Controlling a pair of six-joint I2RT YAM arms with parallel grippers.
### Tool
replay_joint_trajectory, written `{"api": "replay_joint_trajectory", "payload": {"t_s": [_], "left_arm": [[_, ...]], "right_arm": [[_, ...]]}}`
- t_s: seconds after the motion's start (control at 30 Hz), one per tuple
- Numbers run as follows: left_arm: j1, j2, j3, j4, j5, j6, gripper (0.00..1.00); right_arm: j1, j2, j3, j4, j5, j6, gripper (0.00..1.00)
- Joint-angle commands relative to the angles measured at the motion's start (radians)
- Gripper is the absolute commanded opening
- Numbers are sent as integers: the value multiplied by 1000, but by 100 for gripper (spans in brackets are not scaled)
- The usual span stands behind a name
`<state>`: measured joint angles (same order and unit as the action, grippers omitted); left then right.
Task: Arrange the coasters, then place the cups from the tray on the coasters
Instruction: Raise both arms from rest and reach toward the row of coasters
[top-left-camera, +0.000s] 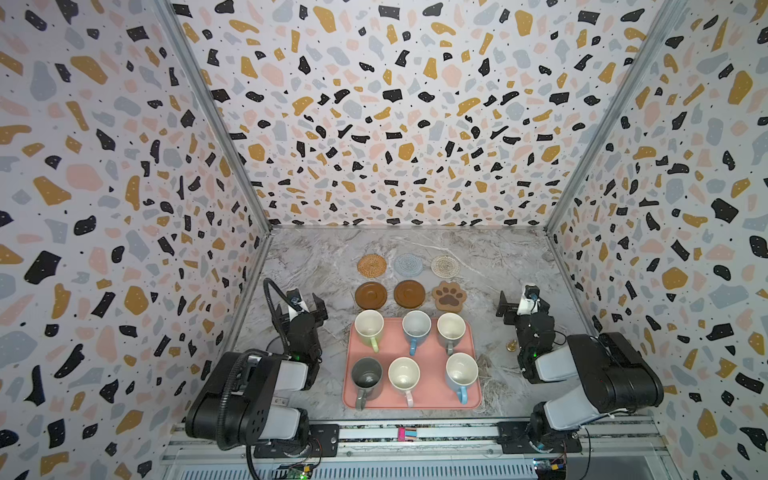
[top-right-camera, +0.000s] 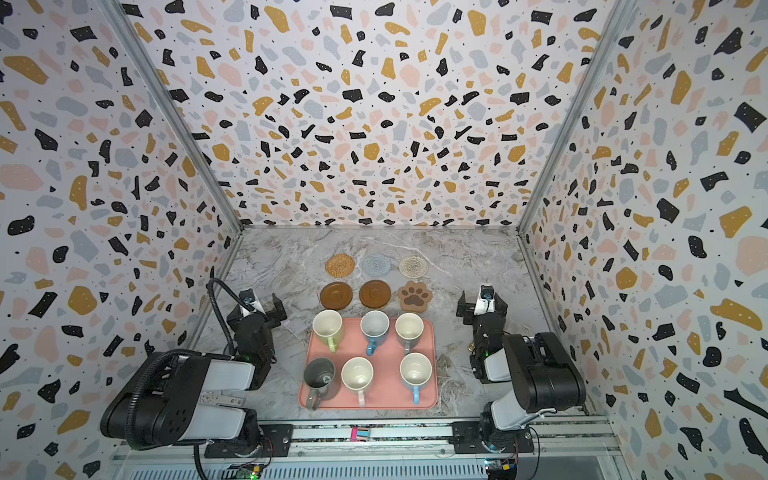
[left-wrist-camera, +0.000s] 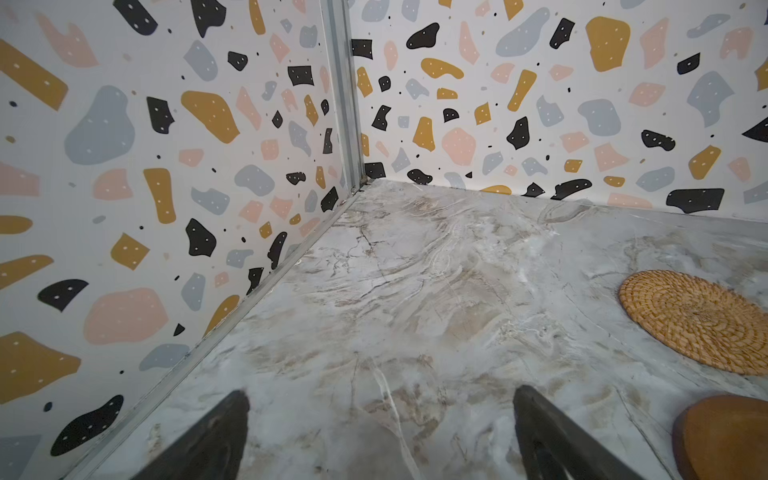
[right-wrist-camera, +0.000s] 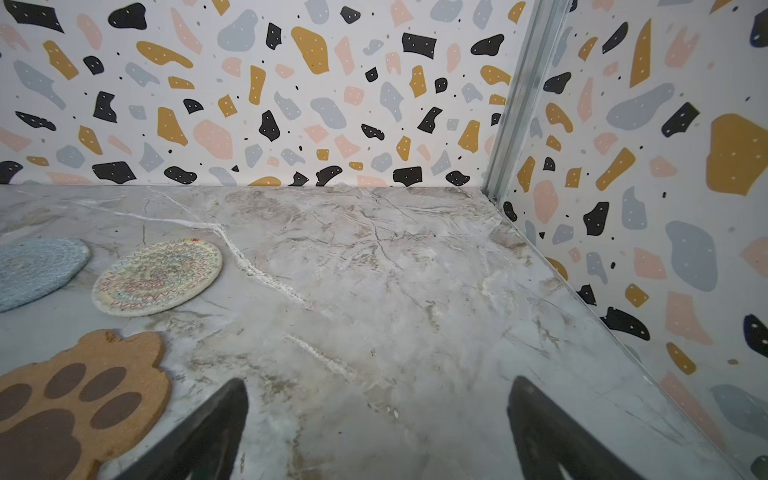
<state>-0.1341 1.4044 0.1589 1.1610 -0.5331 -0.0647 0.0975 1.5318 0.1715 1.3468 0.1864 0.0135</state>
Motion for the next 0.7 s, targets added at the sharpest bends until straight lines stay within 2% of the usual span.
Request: {"api": "replay_joint_trajectory", "payload": {"t_s": [0.0, 0.67], "left_arm": [[-2, -14, -7, 58, -12, -4, 99], [-2, -6, -1, 54, -13, -1, 99]], "right_arm": [[1, -17, -3, 29, -2, -2, 99], [0, -16, 2, 22, -4, 0, 99]]}}
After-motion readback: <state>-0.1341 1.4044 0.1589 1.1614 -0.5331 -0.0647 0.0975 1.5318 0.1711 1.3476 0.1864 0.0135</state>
